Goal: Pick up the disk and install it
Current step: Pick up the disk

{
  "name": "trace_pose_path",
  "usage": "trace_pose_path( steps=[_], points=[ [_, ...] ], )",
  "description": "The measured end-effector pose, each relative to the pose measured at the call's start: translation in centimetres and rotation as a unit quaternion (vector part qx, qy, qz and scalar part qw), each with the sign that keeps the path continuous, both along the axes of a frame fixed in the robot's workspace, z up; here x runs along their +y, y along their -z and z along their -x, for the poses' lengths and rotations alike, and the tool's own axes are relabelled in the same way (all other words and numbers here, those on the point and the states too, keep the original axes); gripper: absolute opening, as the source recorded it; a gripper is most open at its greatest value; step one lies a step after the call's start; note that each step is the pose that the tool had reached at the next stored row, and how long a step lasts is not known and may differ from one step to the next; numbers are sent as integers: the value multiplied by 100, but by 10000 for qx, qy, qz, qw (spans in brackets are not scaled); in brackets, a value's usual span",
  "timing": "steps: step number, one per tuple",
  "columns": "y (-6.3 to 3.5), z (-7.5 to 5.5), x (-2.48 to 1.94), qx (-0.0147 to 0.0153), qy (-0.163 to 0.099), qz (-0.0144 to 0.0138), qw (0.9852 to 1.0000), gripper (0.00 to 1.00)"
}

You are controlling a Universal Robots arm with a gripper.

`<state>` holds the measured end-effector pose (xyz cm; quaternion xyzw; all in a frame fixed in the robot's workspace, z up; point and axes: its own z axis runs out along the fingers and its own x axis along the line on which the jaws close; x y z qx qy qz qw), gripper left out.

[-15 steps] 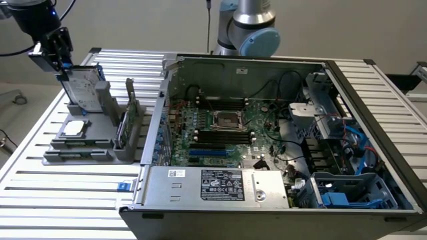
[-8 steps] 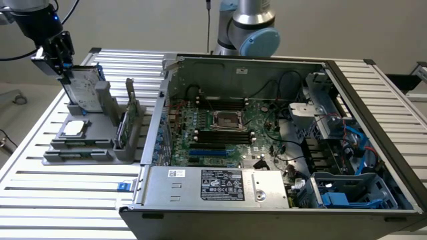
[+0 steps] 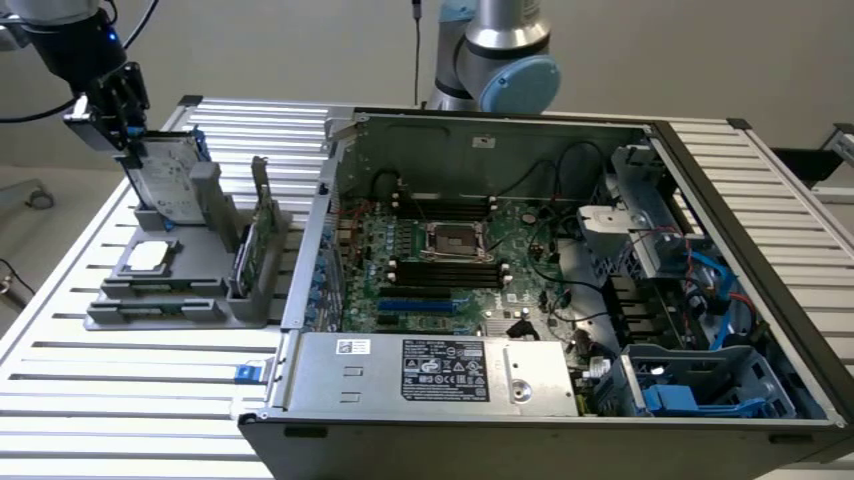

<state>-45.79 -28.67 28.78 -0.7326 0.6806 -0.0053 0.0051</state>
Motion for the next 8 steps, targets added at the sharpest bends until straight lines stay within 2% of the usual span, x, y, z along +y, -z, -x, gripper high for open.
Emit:
trace_pose_path(
  steps=[8],
  points=[
    [16,0,-1,-1,-1,-14,10000,50]
  ],
)
